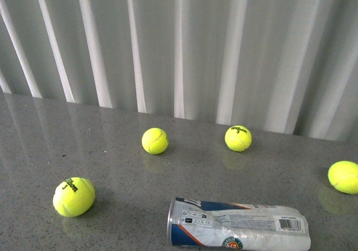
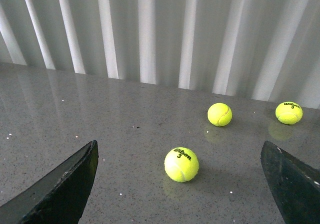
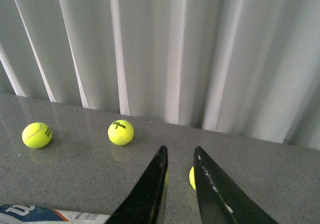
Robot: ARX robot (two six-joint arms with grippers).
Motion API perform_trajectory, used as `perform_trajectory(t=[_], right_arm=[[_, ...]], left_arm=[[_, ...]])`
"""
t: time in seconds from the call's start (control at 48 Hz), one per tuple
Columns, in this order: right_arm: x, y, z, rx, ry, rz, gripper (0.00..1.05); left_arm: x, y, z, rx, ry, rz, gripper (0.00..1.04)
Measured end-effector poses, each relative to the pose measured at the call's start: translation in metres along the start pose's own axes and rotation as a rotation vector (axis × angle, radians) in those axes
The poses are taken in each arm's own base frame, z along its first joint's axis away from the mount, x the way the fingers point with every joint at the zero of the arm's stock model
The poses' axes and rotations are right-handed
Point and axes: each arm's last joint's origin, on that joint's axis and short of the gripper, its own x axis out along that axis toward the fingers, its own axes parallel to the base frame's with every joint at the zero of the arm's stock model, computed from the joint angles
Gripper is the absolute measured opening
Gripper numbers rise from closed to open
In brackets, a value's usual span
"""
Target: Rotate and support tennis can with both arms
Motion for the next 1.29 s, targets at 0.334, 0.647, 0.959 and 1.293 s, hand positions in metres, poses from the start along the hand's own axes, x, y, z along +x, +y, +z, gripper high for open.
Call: perform_trajectory(t=[0.334,0.647,0.959,1.293], right_arm=[[-0.019,0.000,-0.020,0.004,-0.004,0.000,0.03],[-0.032,0.001,-0.031,0.004,-0.004,0.000,0.03],[-0.043,0.001,-0.043,0.006,-0.013,0.000,0.03],[-0.051,0.001,-0.043,0.006,-0.018,0.000,0.03]], left_arm=[[0.000,0.000,0.000,0.000,0.000,0.000,0.98],[0.000,0.000,0.000,0.000,0.000,0.000,0.98],[0.000,0.000,0.000,0.000,0.000,0.000,0.98],[0.000,0.000,0.000,0.000,0.000,0.000,0.98]])
